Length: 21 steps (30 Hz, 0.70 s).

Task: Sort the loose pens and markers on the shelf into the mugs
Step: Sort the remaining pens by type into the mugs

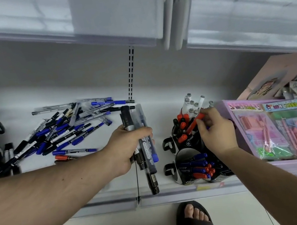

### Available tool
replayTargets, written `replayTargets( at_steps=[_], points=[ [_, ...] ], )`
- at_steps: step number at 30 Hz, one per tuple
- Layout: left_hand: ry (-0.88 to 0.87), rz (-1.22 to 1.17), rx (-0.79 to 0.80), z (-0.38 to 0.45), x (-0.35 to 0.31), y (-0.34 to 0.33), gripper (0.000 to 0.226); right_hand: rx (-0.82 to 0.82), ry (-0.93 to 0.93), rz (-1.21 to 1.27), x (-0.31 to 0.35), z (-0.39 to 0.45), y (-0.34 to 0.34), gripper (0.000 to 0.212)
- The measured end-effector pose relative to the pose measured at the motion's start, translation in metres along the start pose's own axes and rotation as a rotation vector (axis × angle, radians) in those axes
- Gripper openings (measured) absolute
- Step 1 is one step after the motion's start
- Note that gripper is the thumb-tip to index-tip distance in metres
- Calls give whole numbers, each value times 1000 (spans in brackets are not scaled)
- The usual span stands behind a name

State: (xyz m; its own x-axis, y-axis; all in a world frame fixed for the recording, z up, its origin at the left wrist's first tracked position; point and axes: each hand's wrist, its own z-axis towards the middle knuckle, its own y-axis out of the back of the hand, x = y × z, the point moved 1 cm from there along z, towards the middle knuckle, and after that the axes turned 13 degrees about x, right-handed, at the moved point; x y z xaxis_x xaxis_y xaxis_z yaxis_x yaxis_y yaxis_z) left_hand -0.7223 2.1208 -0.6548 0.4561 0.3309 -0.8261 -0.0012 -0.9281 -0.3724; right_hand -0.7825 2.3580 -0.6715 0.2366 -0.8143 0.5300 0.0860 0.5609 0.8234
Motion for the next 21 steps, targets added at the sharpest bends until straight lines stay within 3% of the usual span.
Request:
replayTargets(
  at_steps=[6,8,12,15,18,21],
  points=[
    [9,-5,10,-3,2,4,6,152,131,-239,-14,1,-31,17],
    [13,2,27,-4,1,5,4,189,90,-322,-21,-6,-37,25],
    [20,68,62,-8,0,5,14,72,8,-343,-10,-1,-25,28],
    [-12,127,144,-15,-3,5,16,127,14,-79,34,6,-1,23],
    [-55,186,234,-25,-10,5,23,454,-52,310,98,7,22,19],
    [-124,221,272,-33,-19,7,30,687,-7,450,149,10,30,33]
  ],
)
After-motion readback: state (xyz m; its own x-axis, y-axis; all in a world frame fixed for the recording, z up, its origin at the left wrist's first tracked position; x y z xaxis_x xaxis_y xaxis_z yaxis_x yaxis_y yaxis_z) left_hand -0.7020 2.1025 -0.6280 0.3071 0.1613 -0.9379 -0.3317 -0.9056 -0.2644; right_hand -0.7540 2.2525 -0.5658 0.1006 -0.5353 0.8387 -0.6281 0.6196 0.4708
